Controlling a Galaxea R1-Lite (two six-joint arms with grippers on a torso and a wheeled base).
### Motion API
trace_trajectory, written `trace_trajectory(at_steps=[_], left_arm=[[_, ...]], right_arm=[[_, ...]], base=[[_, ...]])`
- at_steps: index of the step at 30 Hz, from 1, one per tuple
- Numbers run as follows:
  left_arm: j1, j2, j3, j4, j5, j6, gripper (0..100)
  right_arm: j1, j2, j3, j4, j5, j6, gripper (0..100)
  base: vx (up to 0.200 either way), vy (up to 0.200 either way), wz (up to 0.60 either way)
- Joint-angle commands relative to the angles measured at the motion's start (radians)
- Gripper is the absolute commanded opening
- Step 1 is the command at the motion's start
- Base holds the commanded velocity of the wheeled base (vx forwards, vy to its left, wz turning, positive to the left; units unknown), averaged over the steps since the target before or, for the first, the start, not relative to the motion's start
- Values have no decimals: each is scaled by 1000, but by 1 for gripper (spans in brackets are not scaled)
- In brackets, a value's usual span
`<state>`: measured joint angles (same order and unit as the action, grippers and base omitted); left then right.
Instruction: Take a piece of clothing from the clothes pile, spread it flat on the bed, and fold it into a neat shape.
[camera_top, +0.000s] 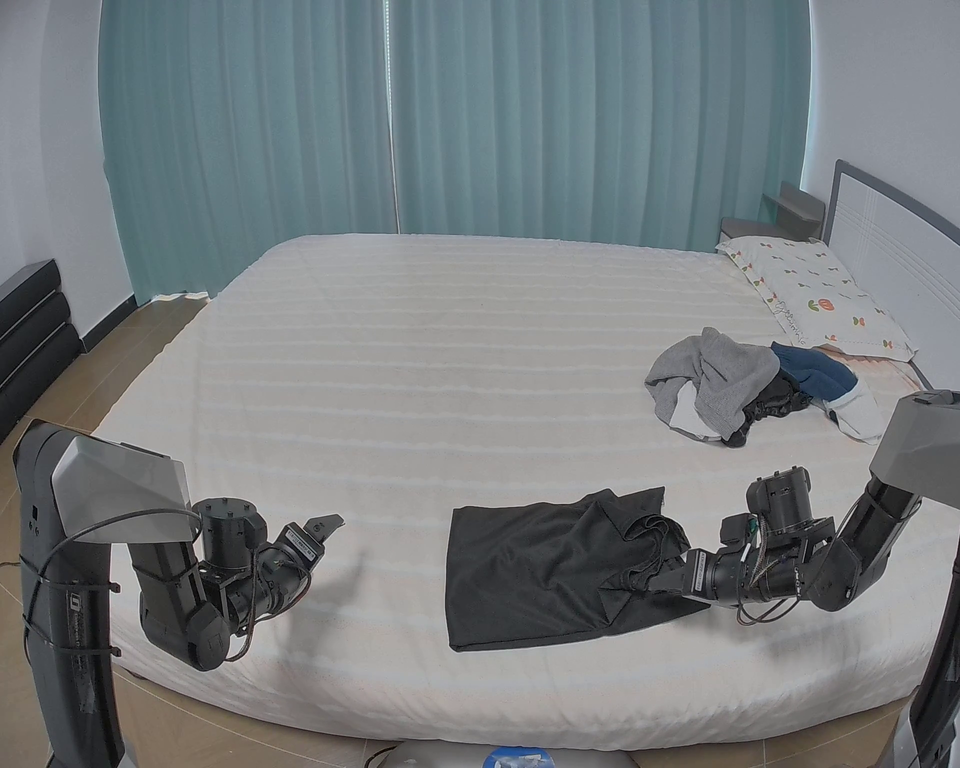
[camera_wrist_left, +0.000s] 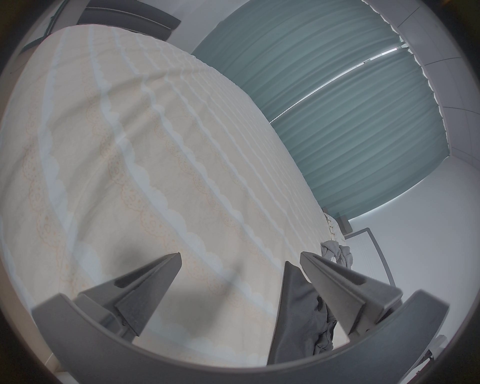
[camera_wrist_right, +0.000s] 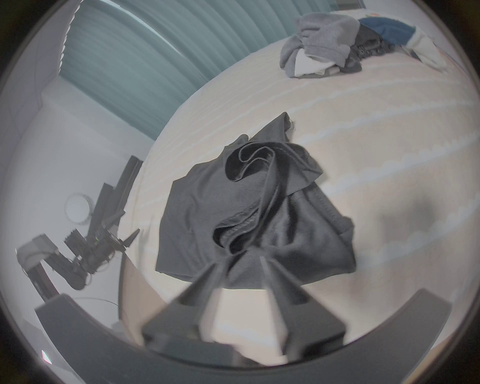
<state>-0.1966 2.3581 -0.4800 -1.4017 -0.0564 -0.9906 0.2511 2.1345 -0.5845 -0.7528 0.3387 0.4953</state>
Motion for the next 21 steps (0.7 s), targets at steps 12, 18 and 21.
trace_trajectory(at_steps=[12, 18, 21], left_arm=[[0, 3, 0, 0, 1, 0, 100], [0, 4, -2, 0, 1, 0, 100], [0, 7, -2, -2, 1, 1, 100]], right_arm=[[74, 68, -115, 10, -30, 239, 100], [85, 93, -137, 9, -56, 275, 100], [86, 117, -156, 3, -84, 281, 100]], base=[[0, 0, 0], [0, 0, 0], [0, 0, 0]])
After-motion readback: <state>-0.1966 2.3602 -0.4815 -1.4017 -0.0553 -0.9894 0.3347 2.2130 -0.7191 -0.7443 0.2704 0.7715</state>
